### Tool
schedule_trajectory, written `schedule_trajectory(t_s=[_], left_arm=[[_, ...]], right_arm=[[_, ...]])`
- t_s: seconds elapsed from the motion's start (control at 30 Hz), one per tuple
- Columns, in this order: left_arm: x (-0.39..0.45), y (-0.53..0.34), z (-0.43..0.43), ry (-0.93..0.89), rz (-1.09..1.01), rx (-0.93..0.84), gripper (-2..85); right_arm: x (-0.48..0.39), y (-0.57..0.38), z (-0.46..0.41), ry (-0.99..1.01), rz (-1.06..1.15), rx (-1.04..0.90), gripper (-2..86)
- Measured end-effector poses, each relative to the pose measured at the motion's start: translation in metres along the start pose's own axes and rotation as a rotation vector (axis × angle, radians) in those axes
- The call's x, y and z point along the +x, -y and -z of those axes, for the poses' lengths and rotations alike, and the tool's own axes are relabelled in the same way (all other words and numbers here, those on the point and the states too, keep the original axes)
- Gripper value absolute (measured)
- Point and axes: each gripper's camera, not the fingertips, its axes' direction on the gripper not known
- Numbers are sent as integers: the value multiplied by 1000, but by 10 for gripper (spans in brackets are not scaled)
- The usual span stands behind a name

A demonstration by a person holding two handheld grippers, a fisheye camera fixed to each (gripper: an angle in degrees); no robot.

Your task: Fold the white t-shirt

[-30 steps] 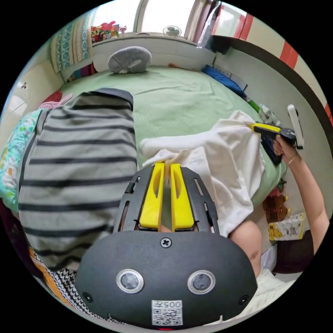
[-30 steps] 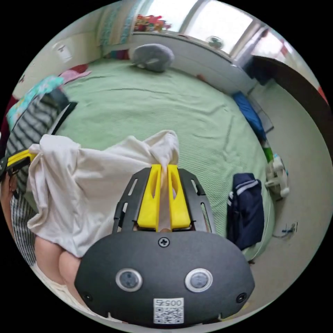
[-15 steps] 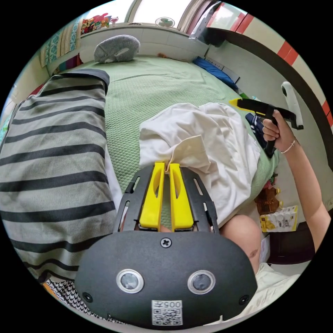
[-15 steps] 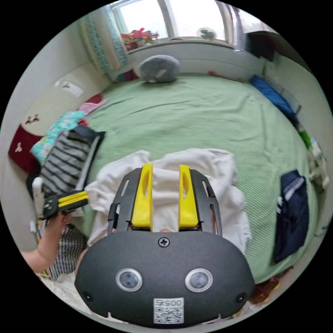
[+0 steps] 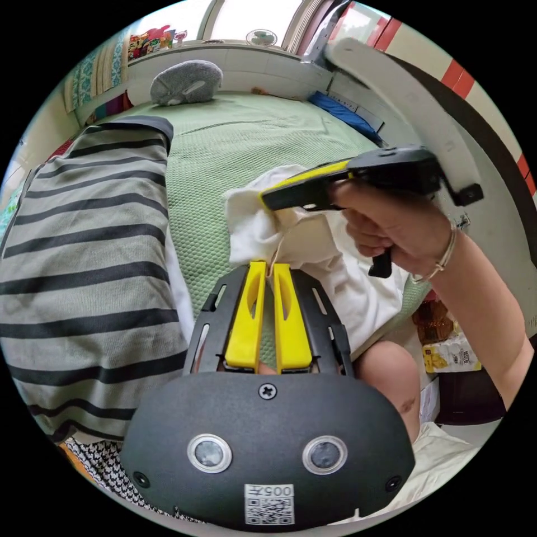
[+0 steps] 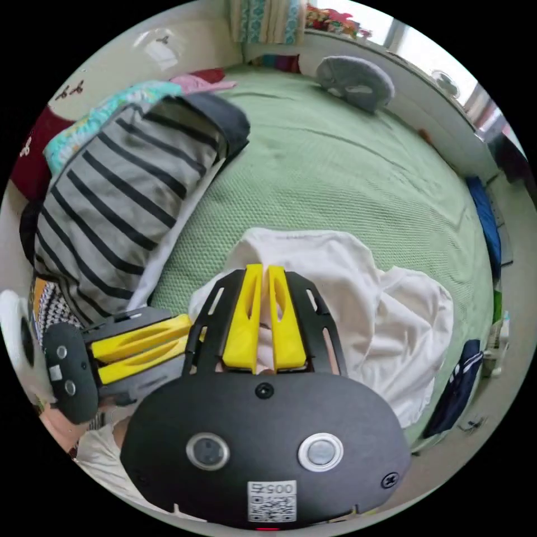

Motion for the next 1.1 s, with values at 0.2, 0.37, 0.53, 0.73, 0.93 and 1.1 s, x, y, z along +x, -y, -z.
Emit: schedule_trajectory(t_s=[0.2,0.37,0.53,0.73,0.93,1.1], left_arm=[[-5,-4,19,-16,31,37,16],[1,-13,35,-9,64,33,9],[23,-23,49,85,31,32,7],[24,-36,76,161,76,44,7],[20,-62,99,88,132,38,12],[34,-86,107,-37,125,20,31]], right_arm=[[67,-79,96,145,-187,205,-13],[123,-169,160,108,-377,305,-13],[151,-246,203,48,-502,381,-13],[213,-344,264,-54,-736,469,-14],[257,-412,317,-179,-901,520,-14],[259,-439,331,-147,-956,562,-15]])
